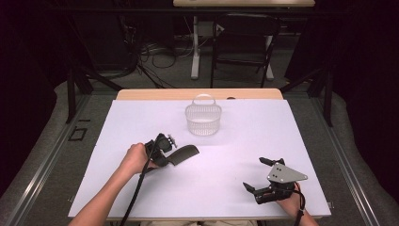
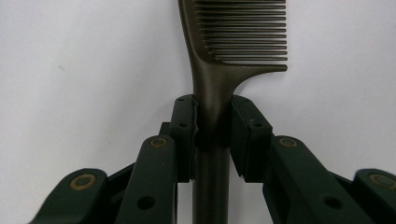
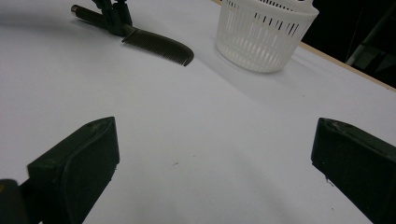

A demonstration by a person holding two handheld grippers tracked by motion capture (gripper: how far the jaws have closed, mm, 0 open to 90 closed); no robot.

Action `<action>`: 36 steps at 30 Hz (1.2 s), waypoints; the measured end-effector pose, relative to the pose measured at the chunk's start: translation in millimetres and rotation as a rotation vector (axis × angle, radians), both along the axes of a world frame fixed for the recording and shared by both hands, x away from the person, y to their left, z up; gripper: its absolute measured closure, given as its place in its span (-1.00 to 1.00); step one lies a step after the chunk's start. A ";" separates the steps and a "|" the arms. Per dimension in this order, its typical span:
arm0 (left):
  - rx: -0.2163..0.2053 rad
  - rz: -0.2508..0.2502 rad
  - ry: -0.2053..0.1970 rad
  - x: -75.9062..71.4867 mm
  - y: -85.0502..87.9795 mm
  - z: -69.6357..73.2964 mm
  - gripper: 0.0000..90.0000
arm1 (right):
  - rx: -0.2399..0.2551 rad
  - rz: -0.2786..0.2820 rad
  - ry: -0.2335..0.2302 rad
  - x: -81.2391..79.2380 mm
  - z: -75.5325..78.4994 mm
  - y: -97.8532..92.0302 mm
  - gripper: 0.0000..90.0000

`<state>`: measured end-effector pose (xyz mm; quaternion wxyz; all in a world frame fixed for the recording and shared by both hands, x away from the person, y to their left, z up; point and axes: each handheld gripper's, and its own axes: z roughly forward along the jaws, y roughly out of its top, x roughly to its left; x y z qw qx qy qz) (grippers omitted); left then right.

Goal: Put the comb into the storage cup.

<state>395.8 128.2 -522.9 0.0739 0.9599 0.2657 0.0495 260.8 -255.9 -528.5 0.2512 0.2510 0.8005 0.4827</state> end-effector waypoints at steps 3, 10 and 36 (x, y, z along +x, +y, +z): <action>-0.025 0.008 -0.012 -2.0 1.8 2.9 0.61 | 0.002 -0.001 -0.001 0.0 -0.1 0.1 -0.99; -0.092 0.020 -0.048 -9.7 7.6 11.7 0.61 | 0.001 -0.001 0.000 -0.3 0.2 0.1 -0.99; -0.276 0.108 -0.149 -21.2 33.3 16.8 0.61 | 0.001 -0.001 -0.001 -0.3 -0.2 0.7 -0.99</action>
